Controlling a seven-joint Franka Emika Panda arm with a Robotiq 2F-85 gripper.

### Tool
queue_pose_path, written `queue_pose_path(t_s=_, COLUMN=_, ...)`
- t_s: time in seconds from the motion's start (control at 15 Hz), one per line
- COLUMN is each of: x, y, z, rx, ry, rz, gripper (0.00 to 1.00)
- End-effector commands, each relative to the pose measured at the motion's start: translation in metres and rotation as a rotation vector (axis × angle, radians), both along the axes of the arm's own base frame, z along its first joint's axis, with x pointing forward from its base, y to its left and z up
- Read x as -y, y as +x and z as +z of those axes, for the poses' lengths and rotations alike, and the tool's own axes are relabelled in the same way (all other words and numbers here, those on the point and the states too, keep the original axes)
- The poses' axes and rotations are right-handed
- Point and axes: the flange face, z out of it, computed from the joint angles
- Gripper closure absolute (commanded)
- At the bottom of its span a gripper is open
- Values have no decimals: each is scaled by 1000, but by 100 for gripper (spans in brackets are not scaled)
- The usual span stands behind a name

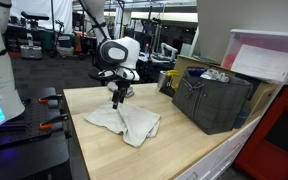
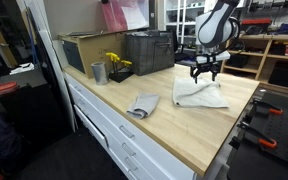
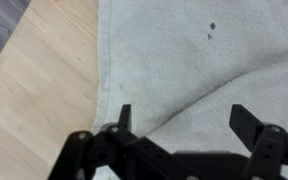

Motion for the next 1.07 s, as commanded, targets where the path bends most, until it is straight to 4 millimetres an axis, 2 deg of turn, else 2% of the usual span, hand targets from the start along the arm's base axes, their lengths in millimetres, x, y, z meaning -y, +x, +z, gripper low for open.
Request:
queue_pose_path(t_s=0.0, x=-17, y=29, z=9, rx=11, ry=5, rz=-23, gripper=0)
queue_pose_path(t_s=0.27, x=-41, y=88, z=17, rx=45, ry=3, rz=-141, gripper=0)
queue_pose_path(t_s=0.47, x=-45, y=126, z=10, rx=31, ry=-16, rz=-224, gripper=0)
queue_pose_path(t_s=0.67, x=-30, y=157, z=3, rx=17, ry=-37, rz=-274, gripper=0)
queue_pose_path(t_s=1.0, x=27, y=194, z=-6, rx=-3, ry=-63, rz=-314, gripper=0)
